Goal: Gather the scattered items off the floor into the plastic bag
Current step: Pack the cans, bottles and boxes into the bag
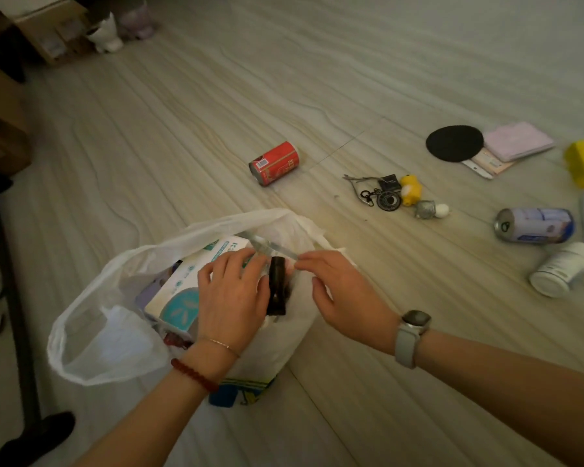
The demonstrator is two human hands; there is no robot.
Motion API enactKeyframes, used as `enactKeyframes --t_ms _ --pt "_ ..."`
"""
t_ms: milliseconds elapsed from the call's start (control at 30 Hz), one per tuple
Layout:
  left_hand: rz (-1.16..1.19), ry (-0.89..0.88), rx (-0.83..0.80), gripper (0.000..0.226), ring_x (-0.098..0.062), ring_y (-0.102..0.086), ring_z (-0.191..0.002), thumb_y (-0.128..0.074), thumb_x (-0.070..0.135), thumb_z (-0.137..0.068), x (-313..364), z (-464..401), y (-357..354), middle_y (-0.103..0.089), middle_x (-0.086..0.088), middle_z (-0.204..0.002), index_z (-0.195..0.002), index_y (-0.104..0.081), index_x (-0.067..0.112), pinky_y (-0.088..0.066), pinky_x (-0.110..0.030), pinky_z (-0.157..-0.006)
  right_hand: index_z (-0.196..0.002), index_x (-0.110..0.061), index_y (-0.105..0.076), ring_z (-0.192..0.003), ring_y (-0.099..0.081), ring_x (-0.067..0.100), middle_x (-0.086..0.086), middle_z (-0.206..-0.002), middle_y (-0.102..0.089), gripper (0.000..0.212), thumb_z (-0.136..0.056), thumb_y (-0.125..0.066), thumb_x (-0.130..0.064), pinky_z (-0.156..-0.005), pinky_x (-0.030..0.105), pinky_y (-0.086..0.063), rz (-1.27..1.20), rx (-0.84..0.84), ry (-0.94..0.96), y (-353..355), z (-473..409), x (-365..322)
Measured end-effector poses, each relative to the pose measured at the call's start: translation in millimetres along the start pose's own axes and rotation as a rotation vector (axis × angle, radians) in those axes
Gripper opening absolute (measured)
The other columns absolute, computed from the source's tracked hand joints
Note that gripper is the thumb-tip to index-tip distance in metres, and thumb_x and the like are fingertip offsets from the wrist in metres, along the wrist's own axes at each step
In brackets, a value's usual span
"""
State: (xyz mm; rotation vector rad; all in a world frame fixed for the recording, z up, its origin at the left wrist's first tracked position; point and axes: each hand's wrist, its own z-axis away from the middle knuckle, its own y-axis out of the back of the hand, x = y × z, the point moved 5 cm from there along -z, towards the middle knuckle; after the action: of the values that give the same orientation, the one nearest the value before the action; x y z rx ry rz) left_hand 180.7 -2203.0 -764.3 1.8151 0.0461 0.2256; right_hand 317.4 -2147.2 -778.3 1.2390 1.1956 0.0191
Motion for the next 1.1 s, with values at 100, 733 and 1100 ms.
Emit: enactKeyframes --t_ms 100,733,1100 --pt "0.092 -0.027 0.038 0.035 -0.029 -0.059 -0.096 -0.04 0.03 -0.082 31 -26 -3 -0.065 -0.008 -0.105 -0.102 -0.063 0.015 -0.045 -0.042 -0.08 -0.11 -0.004 -0.059 -0.107 -0.047 0.02 0.015 -0.111 -0.059 0.036 -0.085 -0.035 -0.014 -0.094 0.02 -0.034 0.051 0.163 -0.1 34 8 38" --pt "-0.152 -0.394 -0.432 0.064 -0.025 -0.003 -0.142 -0.04 0.027 -0.094 248 -168 -197 -0.004 -0.003 -0.155 -0.145 -0.004 0.013 -0.022 -0.049 -0.106 -0.13 0.0 -0.036 -0.122 -0.038 0.04 0.025 -0.132 -0.039 0.064 -0.084 -0.059 -0.037 -0.101 0.043 -0.032 -0.144 0.811 -1.434 140 170 304" --pt "0.098 -0.428 -0.389 0.027 -0.034 -0.053 -0.098 -0.057 0.018 -0.088 263 -144 -199 -0.053 -0.015 -0.109 -0.113 -0.055 0.007 -0.037 -0.04 -0.084 -0.117 0.0 -0.05 -0.108 -0.05 0.04 0.024 -0.118 -0.052 0.052 -0.079 -0.062 -0.032 -0.093 0.047 -0.044 -0.251 0.909 -1.438 138 175 304"
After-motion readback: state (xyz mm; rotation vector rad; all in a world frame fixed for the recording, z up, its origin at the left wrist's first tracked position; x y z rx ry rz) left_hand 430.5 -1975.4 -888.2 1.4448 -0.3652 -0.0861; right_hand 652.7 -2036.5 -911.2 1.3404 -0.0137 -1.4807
